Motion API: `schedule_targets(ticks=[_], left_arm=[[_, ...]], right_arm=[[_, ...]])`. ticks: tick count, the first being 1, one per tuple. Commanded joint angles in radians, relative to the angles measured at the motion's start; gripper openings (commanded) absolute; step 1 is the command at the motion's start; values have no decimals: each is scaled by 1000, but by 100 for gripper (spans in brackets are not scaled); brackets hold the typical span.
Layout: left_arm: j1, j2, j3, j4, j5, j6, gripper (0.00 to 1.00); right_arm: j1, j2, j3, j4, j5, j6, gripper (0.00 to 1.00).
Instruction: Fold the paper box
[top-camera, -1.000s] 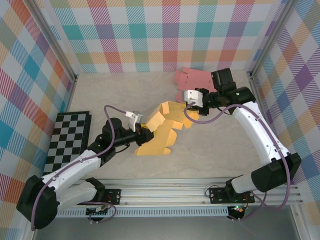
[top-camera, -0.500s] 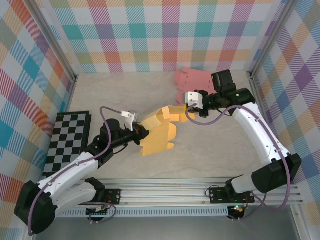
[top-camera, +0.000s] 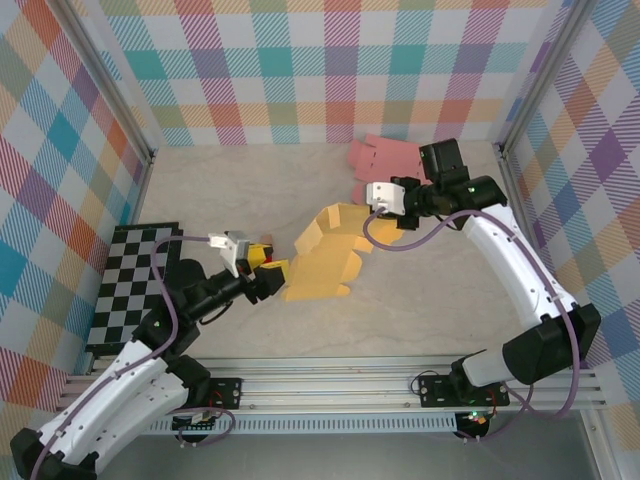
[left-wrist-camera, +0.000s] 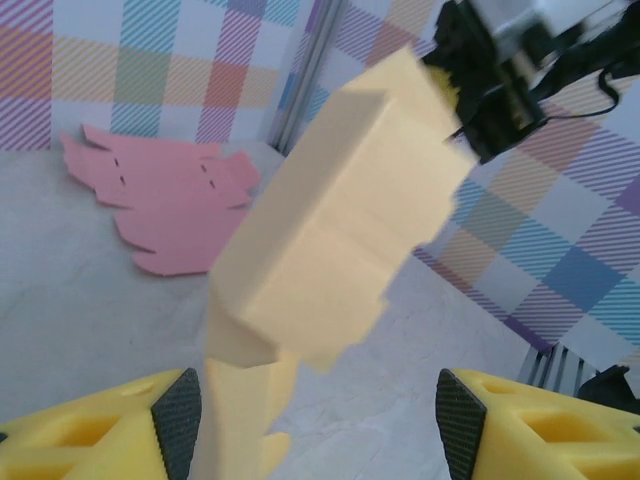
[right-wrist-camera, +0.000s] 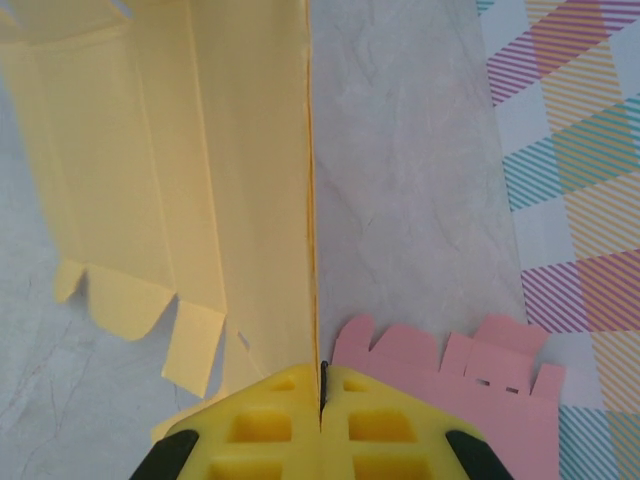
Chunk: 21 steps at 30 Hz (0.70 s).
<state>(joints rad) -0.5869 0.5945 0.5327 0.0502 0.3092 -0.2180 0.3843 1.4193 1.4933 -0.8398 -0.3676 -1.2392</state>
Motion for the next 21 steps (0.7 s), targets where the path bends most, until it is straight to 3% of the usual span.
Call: schedule_targets(ticks=[1, 4, 5, 11, 21], left_arm=[[-7, -11, -10, -41, -62, 22, 63], [-7, 38, -24, -26, -217, 15, 59], [-7, 64, -28, -4, -219, 21, 59], [-7, 267, -31, 143, -126, 57, 57], [-7, 371, -82, 232, -38, 91, 57]], right_arm=[[30, 22, -40, 6, 40, -50, 0], [53, 29, -87, 28, 43, -66, 0], [61, 32, -100, 35, 49, -73, 0], [100, 84, -161, 90, 105, -106, 0], [153, 136, -290, 307, 190, -84, 0]])
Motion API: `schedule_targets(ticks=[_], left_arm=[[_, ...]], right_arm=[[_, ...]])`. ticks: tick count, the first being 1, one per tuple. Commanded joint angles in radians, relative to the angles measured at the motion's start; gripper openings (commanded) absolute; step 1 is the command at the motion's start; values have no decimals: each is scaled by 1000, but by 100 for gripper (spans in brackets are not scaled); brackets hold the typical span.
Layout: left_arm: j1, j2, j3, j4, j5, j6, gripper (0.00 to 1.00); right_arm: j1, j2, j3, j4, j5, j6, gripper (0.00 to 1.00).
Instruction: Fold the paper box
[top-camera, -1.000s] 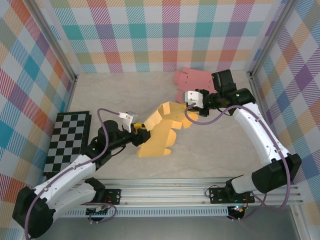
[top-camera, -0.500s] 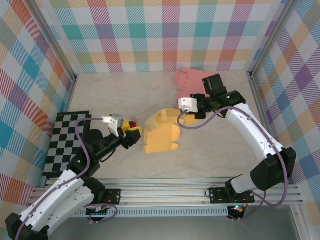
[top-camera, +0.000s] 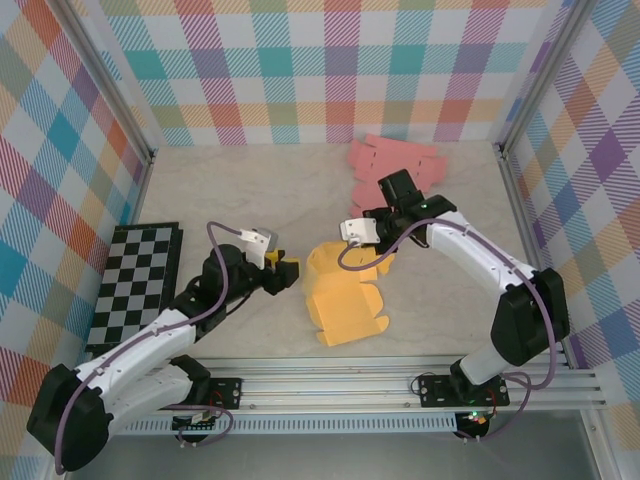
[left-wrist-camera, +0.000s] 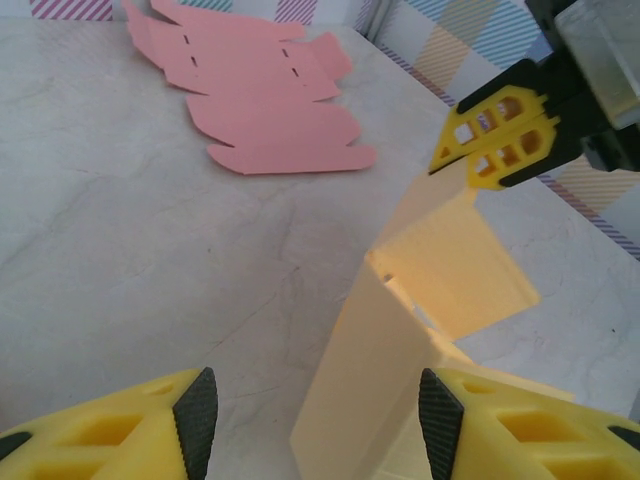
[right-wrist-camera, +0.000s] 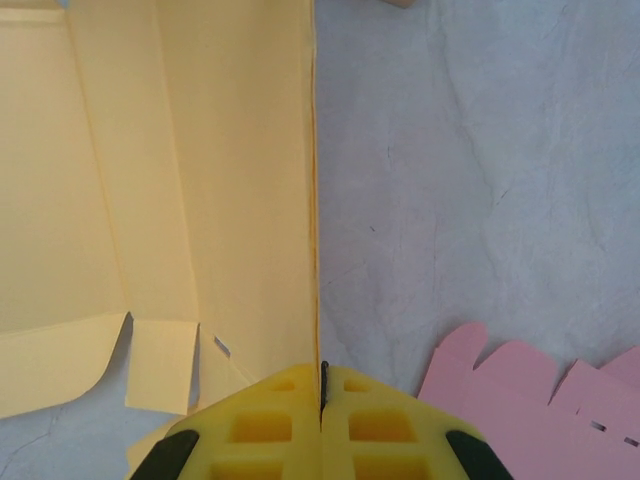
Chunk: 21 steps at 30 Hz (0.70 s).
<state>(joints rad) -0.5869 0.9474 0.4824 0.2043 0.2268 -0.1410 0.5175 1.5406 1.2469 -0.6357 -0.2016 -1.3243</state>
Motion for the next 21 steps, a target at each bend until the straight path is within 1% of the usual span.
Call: schedule_targets(ticks=[1, 4, 6, 9, 13, 15, 18, 21], left_arm=[[-7, 28, -41, 86, 49, 11, 57], [-7, 40, -62, 78, 68, 7, 56], [-7, 31, -87, 90, 74, 1, 56], [-7, 20, -120, 111, 73, -10, 56], [-8, 43, -133, 141, 117, -32, 56], [-10, 58, -130, 143, 139, -34, 56], [-11, 61, -130, 137, 133, -32, 56], [-11, 56, -137, 127, 111, -26, 56]], right_arm=[[28, 14, -65, 138, 43, 6, 0], [45, 7, -119, 228, 93, 10, 0], [50, 4, -142, 258, 118, 8, 0], [51, -2, -157, 271, 127, 7, 0], [54, -4, -159, 268, 128, 7, 0], [63, -12, -176, 298, 153, 7, 0], [89, -43, -248, 413, 215, -9, 0], [115, -72, -338, 574, 297, -27, 0]])
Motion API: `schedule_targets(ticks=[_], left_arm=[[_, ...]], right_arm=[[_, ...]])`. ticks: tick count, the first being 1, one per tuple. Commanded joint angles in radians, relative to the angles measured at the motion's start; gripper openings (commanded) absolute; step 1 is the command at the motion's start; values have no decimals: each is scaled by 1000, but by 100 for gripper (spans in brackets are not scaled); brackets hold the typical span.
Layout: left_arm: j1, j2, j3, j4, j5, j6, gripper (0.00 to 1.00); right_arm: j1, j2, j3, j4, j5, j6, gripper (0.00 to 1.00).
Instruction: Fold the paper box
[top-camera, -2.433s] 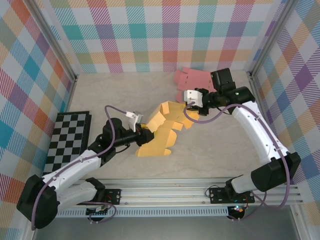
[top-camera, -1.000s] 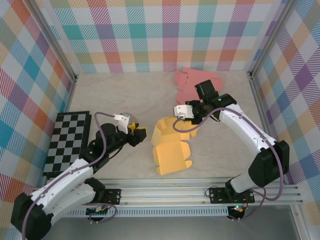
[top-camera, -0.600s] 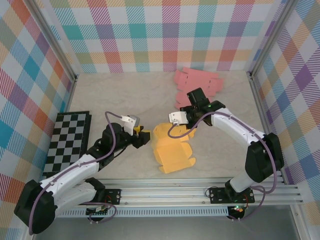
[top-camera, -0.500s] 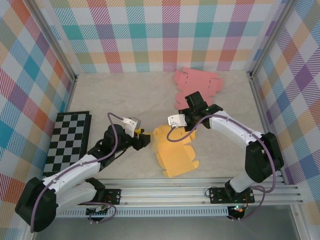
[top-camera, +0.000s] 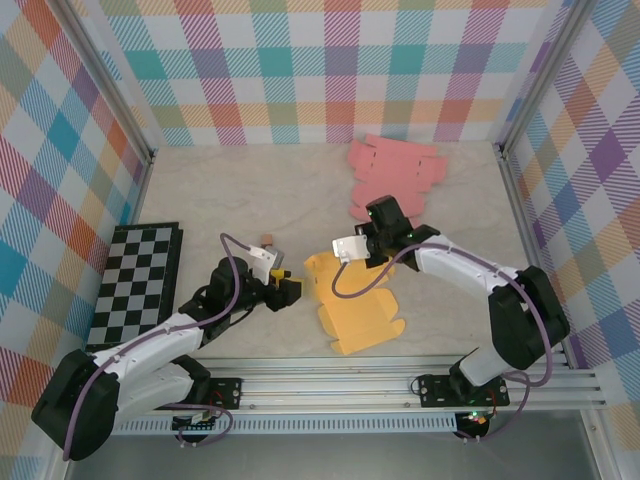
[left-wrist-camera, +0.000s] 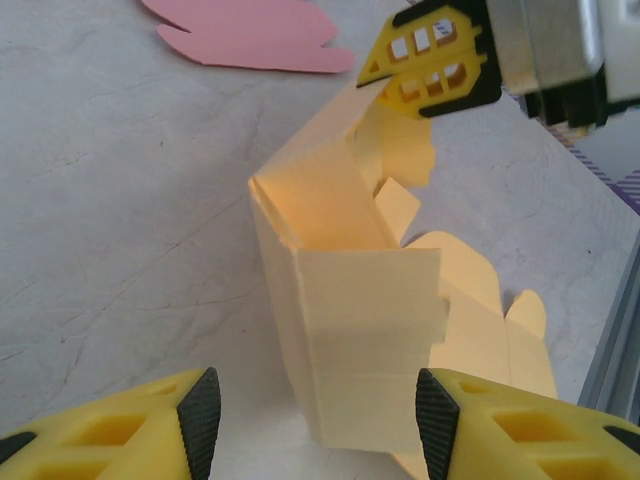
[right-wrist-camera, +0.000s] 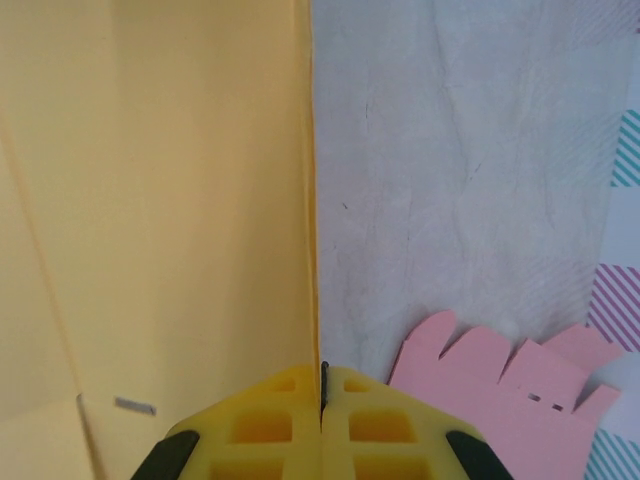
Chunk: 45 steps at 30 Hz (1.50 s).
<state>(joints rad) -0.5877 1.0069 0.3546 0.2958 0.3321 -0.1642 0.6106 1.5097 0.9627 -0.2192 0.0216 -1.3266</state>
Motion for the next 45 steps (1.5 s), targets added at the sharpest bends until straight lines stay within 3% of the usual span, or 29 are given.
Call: schedule_targets(ticks=[1, 6, 12, 19, 30, 45], left_arm=[[-11, -4, -10, 30, -5, -3, 56], [-11, 12, -8, 23, -38, 2, 56], [-14, 64, -2, 49, -18, -3, 56], [-14, 124, 30, 34, -119, 27, 58], [-8, 141, 52, 19, -190, 87, 56], [-8, 328, 178, 68, -107, 135, 55]], right_arm=[[31, -46, -78, 211, 108, -31, 0], [61, -63, -175, 440, 242, -74, 0], [77, -101, -226, 551, 264, -61, 0], [87, -132, -247, 567, 249, -23, 0], [95, -112, -273, 561, 246, -19, 0], [96, -118, -269, 512, 207, 15, 0]])
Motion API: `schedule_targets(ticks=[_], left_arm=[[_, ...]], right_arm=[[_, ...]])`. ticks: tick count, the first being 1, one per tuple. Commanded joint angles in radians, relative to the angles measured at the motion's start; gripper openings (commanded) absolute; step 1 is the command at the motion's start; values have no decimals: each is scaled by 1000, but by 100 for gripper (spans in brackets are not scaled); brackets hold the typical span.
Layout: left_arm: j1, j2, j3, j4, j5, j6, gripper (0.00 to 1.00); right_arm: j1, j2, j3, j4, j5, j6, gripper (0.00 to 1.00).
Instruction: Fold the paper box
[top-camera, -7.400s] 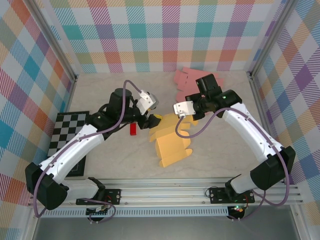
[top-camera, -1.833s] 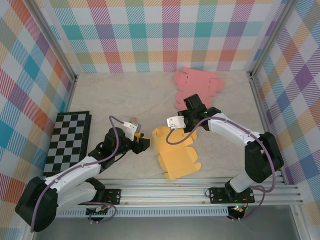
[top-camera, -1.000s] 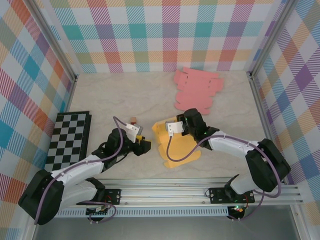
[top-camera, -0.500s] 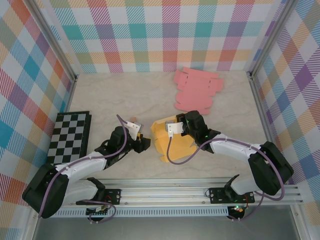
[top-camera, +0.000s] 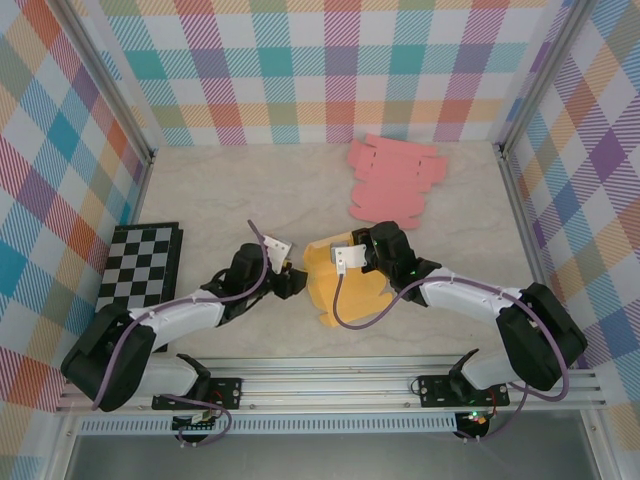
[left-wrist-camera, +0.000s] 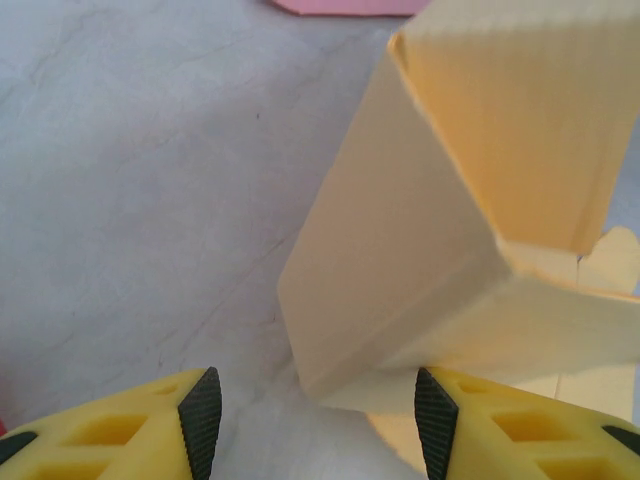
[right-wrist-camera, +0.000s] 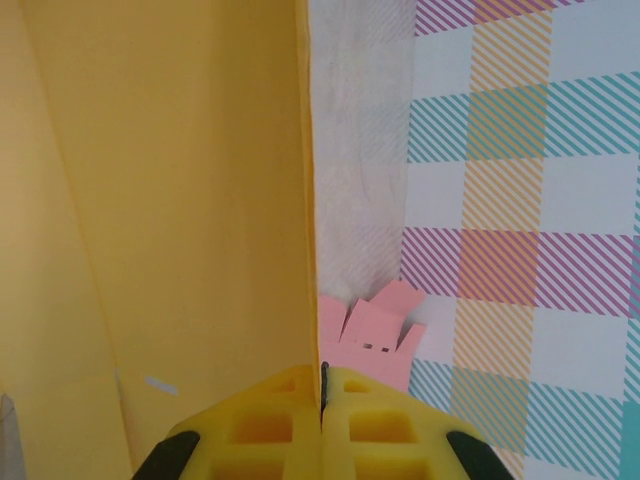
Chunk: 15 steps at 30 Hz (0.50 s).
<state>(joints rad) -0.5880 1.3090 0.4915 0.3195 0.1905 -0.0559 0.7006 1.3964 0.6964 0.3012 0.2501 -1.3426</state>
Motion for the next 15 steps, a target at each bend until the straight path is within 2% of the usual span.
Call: schedule_targets(ticks=[1, 6, 15], left_arm=[[-7, 39, 49, 45, 45, 25, 54], [-9, 67, 56, 67, 88, 13, 52], [-10, 69, 32, 85, 89, -5, 52]], right_arm=[[5, -5, -3, -11, -21, 31, 0], [8, 17, -17, 48, 9, 18, 0], [39, 114, -53, 226, 119, -33, 0]])
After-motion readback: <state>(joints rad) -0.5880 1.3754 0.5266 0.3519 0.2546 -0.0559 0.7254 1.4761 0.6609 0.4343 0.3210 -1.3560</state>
